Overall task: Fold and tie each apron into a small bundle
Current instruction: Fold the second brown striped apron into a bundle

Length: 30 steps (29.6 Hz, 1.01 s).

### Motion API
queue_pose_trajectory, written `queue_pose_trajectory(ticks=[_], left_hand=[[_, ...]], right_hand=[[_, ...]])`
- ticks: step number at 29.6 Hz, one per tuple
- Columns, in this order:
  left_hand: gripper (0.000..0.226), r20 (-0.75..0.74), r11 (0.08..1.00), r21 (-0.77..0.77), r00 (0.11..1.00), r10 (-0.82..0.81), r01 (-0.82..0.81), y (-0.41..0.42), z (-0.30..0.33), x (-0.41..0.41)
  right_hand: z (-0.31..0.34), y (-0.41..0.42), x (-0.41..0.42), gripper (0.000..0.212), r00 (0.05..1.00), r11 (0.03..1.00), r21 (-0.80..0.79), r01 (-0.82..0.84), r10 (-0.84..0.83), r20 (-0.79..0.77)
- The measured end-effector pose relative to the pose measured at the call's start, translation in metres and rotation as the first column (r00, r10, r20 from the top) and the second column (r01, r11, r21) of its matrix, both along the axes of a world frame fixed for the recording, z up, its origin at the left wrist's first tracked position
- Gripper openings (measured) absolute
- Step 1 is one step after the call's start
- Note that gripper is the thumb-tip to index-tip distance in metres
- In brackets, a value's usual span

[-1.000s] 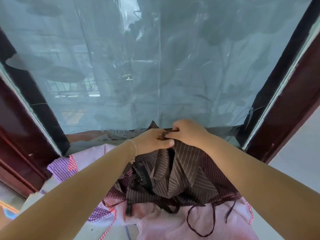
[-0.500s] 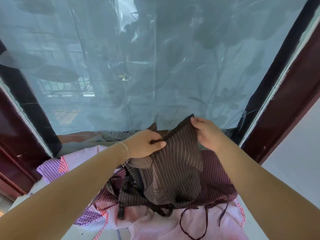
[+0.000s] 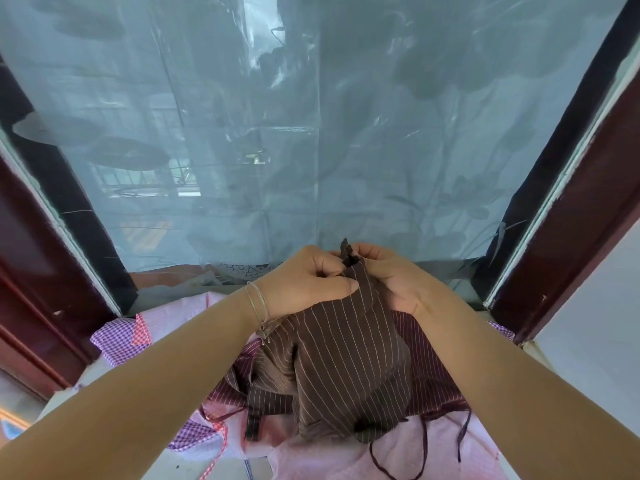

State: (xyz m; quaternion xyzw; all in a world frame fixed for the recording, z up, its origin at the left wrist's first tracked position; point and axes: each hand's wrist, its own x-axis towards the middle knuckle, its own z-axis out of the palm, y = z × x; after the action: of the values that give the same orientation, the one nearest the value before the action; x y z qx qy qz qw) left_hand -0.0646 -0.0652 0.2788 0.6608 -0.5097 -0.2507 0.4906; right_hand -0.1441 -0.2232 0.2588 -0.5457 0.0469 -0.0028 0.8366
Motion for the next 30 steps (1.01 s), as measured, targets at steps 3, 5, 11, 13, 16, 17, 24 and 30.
queue_pose_trajectory(ticks=[3, 5, 11, 13, 16, 17, 24, 30], left_hand=[[0.045, -0.019, 1.0, 0.009, 1.0, -0.004, 0.004, 0.004, 0.003, 0.001], [0.046, -0.006, 1.0, 0.016, 1.0, -0.012, 0.012, 0.007, 0.002, 0.002], [0.05, 0.148, 0.997, -0.011, 0.986, 0.08, -0.079, 0.01, 0.001, 0.017], [0.048, 0.218, 0.99, 0.009, 0.966, 0.138, -0.143, 0.008, 0.003, 0.024], [0.042, 0.188, 0.964, 0.132, 0.961, 0.203, -0.23, 0.006, -0.002, 0.035], [0.041, 0.176, 0.957, 0.16, 0.961, 0.214, -0.242, 0.006, -0.005, 0.039], [0.021, 0.302, 0.885, -0.015, 0.842, 0.448, -0.465, -0.001, -0.007, 0.057], [0.017, 0.719, 0.93, -0.106, 0.619, 0.316, -0.352, 0.006, -0.007, 0.061]], right_hand=[[0.0, 0.002, 0.001, 0.005, 0.997, 0.998, 0.001, 0.068, -0.068, 0.04], [0.001, 0.002, 0.002, 0.005, 0.991, 0.992, -0.007, 0.126, -0.125, 0.051], [0.01, -0.01, 0.004, 0.021, 0.963, 0.957, -0.132, 0.258, -0.265, -0.037], [0.016, -0.015, 0.004, 0.026, 0.942, 0.94, -0.186, 0.286, -0.312, -0.123], [0.038, -0.027, 0.009, 0.019, 0.868, 0.852, -0.199, 0.484, -0.497, -0.016], [0.051, -0.032, 0.011, 0.011, 0.811, 0.792, -0.184, 0.582, -0.58, 0.068], [0.136, -0.067, 0.002, 0.007, 0.212, 0.118, -0.188, 0.975, -0.747, 0.63], [0.123, -0.08, 0.013, 0.012, 0.178, 0.067, -0.195, 0.978, -0.751, 0.636]])
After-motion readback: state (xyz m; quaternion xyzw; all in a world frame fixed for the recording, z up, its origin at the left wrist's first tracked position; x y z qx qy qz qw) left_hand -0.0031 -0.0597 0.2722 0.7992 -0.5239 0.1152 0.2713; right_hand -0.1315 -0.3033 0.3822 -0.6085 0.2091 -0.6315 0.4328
